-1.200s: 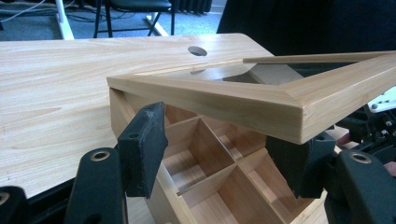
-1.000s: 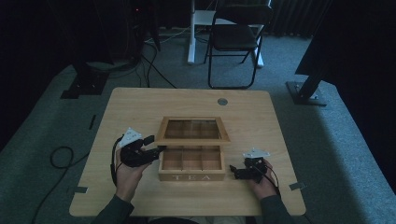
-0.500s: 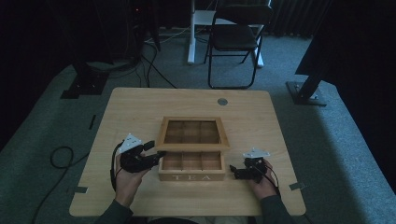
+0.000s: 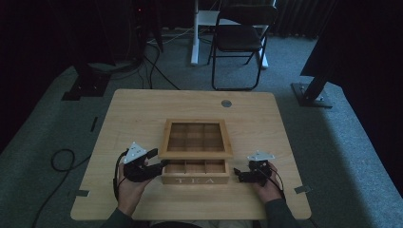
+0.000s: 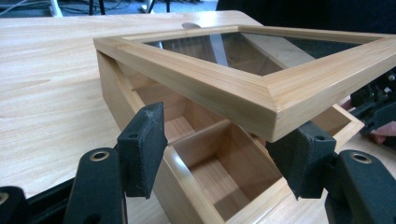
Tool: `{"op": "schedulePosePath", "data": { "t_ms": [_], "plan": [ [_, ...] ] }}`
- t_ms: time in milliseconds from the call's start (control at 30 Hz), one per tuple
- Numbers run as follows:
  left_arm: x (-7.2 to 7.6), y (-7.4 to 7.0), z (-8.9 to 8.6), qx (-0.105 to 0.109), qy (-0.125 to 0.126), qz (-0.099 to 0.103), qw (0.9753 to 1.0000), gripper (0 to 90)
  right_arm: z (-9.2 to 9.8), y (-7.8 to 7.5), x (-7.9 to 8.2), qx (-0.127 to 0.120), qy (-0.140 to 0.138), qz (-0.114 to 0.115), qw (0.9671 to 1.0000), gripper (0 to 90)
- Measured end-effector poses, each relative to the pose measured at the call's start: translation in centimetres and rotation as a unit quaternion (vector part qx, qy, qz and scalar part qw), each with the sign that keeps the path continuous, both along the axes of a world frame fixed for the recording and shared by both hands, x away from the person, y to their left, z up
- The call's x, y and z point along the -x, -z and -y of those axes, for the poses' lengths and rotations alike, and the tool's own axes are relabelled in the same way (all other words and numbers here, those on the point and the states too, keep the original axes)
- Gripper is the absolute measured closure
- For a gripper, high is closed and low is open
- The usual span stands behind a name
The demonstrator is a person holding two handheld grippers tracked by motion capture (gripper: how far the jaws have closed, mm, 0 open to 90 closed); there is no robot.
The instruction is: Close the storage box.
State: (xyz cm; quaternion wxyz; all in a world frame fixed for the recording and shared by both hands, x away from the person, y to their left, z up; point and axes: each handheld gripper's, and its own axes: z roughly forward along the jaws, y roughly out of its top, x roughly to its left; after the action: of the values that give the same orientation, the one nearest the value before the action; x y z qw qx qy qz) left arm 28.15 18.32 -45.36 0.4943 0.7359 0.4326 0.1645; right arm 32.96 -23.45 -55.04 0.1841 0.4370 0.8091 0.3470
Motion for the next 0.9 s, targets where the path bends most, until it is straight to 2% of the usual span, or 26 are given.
{"op": "schedulePosePath", "data": {
  "t_ms": [567, 900],
  "plan": [
    [0.7, 1.7, 0.0, 0.000, 0.001, -0.019, 0.9998, 37.7, 0.0, 0.0, 0.0, 0.001, 0.000, 0.000, 1.0000, 11.7],
    [1.1, 2.6, 0.0, -0.010, -0.001, -0.029, 0.9995, 37.6, 0.0, 0.0, 0.0, 0.000, 0.000, 0.000, 1.0000, 11.7]
  ]
}}
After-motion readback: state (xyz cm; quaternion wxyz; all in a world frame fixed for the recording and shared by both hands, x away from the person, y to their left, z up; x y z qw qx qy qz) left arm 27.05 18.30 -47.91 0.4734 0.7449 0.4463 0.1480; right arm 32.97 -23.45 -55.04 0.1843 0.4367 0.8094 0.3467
